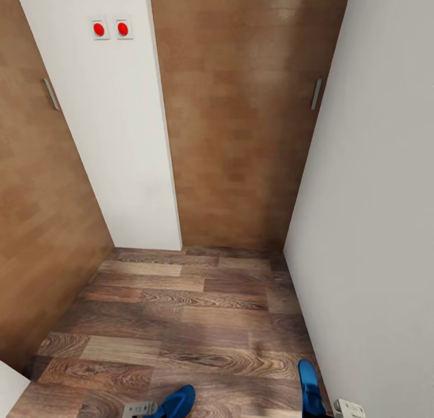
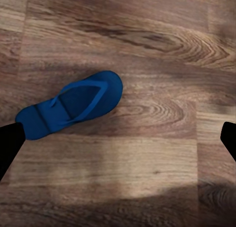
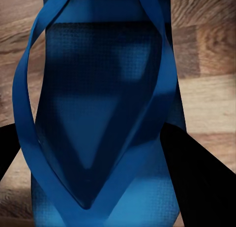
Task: In the bedroom, move the book from the bed onto either nightstand, and place the two sandals side by side next to the bed.
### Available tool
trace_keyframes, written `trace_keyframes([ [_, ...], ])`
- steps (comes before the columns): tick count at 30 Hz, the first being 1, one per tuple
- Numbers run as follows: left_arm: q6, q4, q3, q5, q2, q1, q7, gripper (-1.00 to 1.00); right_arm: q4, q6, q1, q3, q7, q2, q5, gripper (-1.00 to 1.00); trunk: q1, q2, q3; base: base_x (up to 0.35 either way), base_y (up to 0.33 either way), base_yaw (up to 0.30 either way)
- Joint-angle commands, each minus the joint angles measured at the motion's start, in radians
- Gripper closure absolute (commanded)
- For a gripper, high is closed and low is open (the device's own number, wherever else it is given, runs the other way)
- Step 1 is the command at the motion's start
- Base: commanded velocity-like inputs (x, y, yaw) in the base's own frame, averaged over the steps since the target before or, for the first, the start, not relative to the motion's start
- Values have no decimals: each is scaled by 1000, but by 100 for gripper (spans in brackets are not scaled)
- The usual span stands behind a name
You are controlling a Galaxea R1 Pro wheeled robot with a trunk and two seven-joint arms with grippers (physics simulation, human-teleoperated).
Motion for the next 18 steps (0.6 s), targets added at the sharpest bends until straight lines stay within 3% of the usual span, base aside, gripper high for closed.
trace_keyframes([
  [1,0,1,2,7,0,-1,-6,-100,1,-2,-1,0,3,0,-4,100,0,0,1,0,0,-1],
  [18,1,1,1,7,0,-1,-5,-100,1,-2,-1,0,3,0,-4,100,0,0,21,30,-25,0],
])
